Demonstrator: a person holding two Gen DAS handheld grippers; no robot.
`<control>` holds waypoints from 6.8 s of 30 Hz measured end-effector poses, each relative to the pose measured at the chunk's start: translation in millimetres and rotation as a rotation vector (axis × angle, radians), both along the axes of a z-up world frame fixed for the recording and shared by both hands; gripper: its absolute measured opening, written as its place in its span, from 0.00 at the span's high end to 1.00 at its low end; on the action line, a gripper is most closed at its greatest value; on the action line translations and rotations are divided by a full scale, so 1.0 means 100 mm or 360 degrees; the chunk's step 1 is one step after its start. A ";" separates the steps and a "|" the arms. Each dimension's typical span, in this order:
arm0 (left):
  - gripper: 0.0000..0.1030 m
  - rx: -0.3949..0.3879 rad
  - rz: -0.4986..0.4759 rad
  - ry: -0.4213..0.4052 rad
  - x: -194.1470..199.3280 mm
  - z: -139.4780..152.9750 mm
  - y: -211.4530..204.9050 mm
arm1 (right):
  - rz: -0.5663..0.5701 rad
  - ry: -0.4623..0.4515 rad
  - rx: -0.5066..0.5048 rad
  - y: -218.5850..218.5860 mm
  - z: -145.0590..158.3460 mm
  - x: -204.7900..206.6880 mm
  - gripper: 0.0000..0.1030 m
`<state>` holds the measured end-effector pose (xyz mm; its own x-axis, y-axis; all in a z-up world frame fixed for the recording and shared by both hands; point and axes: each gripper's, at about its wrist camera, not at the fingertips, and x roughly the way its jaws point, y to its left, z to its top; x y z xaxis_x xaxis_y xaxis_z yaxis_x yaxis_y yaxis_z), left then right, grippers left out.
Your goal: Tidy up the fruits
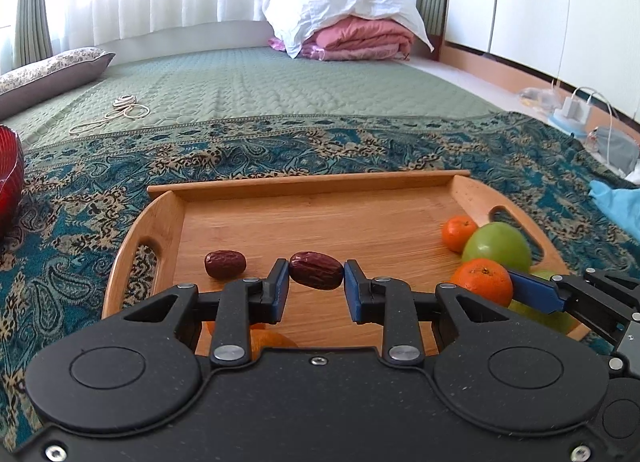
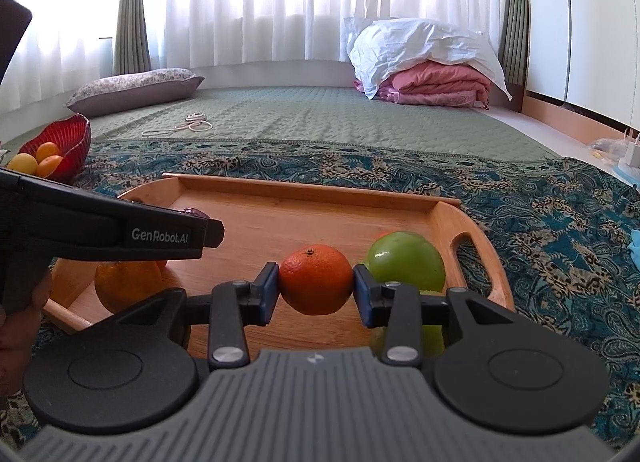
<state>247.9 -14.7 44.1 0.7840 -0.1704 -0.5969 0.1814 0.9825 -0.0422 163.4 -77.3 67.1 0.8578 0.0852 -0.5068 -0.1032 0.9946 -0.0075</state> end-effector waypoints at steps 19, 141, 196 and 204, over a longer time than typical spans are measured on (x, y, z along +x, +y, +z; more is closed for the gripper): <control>0.73 -0.0027 0.0016 0.0059 0.16 -0.12 -0.01 | 0.0021 0.0071 -0.0026 0.01 -0.02 0.29 0.56; 0.00 0.0013 0.0270 -0.0078 -1.46 -0.23 0.44 | -0.0109 0.0056 0.0002 -0.24 -0.06 -0.83 0.00; 0.00 0.0114 0.0307 0.0001 -1.38 -0.59 0.31 | -0.0142 0.0141 0.0022 -0.24 -0.45 -0.81 0.00; 0.00 0.0109 0.0307 -0.0003 -1.39 -0.59 0.31 | -0.0143 0.0131 0.0022 -0.24 -0.46 -0.82 0.00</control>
<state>108.5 16.2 -15.1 0.7992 0.0242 -0.6005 -0.0106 0.9996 0.0263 81.7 -101.1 21.6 0.8179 0.0174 -0.5751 -0.0132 0.9998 0.0114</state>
